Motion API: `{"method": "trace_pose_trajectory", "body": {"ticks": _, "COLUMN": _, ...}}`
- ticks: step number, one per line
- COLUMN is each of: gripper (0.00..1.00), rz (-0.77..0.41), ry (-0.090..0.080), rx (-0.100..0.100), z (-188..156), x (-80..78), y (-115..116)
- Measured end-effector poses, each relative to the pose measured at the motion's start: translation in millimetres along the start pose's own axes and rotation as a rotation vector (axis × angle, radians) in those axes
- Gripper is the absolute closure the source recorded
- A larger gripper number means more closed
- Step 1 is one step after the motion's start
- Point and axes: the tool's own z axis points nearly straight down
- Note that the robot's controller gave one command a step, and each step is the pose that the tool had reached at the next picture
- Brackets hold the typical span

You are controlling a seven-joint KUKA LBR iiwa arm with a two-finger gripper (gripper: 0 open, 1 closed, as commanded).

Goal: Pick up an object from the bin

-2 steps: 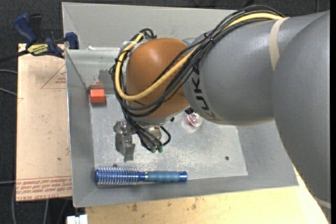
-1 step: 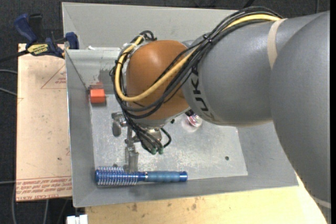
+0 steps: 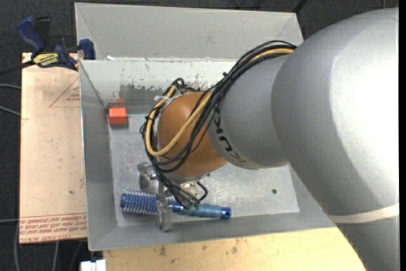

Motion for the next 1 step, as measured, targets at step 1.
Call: {"method": "trace_pose_trajectory", "body": {"ticks": 1, "gripper": 1.00, "rz": -0.001, "ry": 0.003, "rx": -0.001, "z": -1.4, "x": 0.9, "y": 0.9}}
